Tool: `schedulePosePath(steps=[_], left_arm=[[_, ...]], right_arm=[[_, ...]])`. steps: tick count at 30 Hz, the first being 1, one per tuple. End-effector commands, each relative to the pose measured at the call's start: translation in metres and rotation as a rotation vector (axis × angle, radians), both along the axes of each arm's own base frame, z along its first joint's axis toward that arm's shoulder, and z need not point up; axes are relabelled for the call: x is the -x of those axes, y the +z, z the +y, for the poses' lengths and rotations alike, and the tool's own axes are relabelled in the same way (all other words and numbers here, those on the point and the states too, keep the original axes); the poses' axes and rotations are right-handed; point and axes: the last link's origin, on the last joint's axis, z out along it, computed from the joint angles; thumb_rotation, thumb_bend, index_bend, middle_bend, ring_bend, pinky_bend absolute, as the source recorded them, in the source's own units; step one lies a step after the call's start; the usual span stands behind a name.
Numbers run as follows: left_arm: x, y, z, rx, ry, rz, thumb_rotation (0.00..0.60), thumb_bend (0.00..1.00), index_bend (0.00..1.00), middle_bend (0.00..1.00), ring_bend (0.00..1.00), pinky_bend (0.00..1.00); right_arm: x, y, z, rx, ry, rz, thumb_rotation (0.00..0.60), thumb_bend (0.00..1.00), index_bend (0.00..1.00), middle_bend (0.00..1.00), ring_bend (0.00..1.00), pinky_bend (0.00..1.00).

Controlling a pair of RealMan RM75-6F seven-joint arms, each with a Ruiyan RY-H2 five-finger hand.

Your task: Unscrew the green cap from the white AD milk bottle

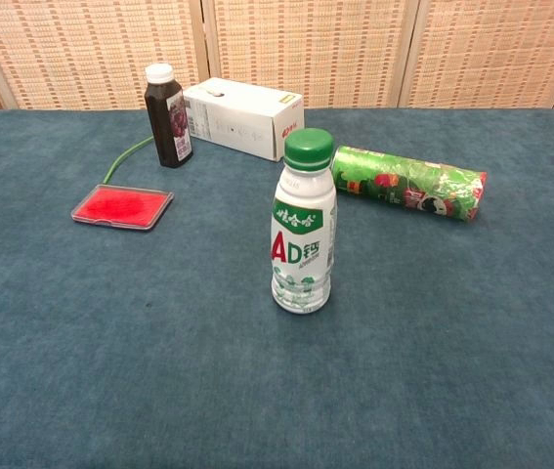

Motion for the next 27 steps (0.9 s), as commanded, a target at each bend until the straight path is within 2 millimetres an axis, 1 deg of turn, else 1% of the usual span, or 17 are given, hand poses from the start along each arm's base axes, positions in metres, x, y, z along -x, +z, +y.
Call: schedulePosePath(steps=[1, 4, 7, 8, 9, 11, 15, 17, 20, 23, 27], left_arm=[[0.0, -0.007, 0.003, 0.052, 0.007, -0.051, 0.6, 0.36, 0.0, 0.0, 0.0, 0.07], [-0.004, -0.018, 0.006, 0.148, -0.004, -0.18, 0.6, 0.36, 0.0, 0.0, 0.0, 0.07], [-0.022, -0.04, 0.01, 0.274, -0.07, -0.451, 0.6, 0.37, 0.0, 0.0, 0.0, 0.07], [-0.029, -0.052, 0.012, 0.339, -0.086, -0.565, 0.6, 0.37, 0.0, 0.0, 0.0, 0.07], [-0.032, -0.061, 0.014, 0.395, -0.085, -0.619, 0.6, 0.37, 0.0, 0.0, 0.0, 0.07], [-0.044, -0.081, 0.024, 0.497, -0.061, -0.726, 0.6, 0.37, 0.0, 0.0, 0.0, 0.07], [-0.068, -0.114, 0.047, 0.622, 0.045, -0.957, 0.6, 0.36, 0.0, 0.0, 0.0, 0.06], [-0.078, -0.13, 0.055, 0.642, 0.052, -0.99, 0.6, 0.36, 0.0, 0.0, 0.0, 0.06], [-0.092, -0.155, 0.061, 0.67, 0.077, -1.06, 0.6, 0.35, 0.0, 0.0, 0.0, 0.06], [-0.104, -0.174, 0.065, 0.688, 0.079, -1.086, 0.6, 0.34, 0.0, 0.0, 0.0, 0.06], [-0.12, -0.192, 0.067, 0.712, 0.069, -1.1, 0.6, 0.33, 0.0, 0.0, 0.0, 0.05]], right_arm=[[-0.001, 0.0, 0.0, 0.002, 0.005, -0.002, 0.6, 0.24, 0.0, 0.0, 0.0, 0.0], [-0.002, 0.0, 0.001, -0.004, 0.012, -0.007, 0.6, 0.24, 0.0, 0.0, 0.0, 0.0], [-0.004, 0.0, 0.002, -0.004, 0.012, -0.016, 0.6, 0.24, 0.0, 0.0, 0.0, 0.0], [-0.005, 0.001, 0.002, -0.002, 0.013, -0.027, 0.6, 0.24, 0.0, 0.0, 0.0, 0.0], [-0.006, 0.002, 0.002, -0.001, 0.016, -0.032, 0.6, 0.24, 0.0, 0.0, 0.0, 0.0], [-0.012, 0.005, 0.001, 0.004, 0.033, -0.034, 0.6, 0.24, 0.0, 0.0, 0.0, 0.0], [-0.026, 0.013, -0.002, 0.002, 0.073, -0.04, 0.6, 0.24, 0.0, 0.0, 0.0, 0.0], [-0.032, 0.018, -0.004, -0.004, 0.081, -0.04, 0.6, 0.24, 0.0, 0.0, 0.0, 0.0], [-0.039, 0.023, -0.007, -0.018, 0.086, -0.046, 0.6, 0.24, 0.0, 0.0, 0.0, 0.0], [-0.043, 0.025, -0.008, -0.055, 0.085, -0.068, 0.6, 0.24, 0.0, 0.0, 0.0, 0.0], [-0.042, 0.026, -0.009, -0.084, 0.074, -0.069, 0.6, 0.24, 0.0, 0.0, 0.0, 0.0]])
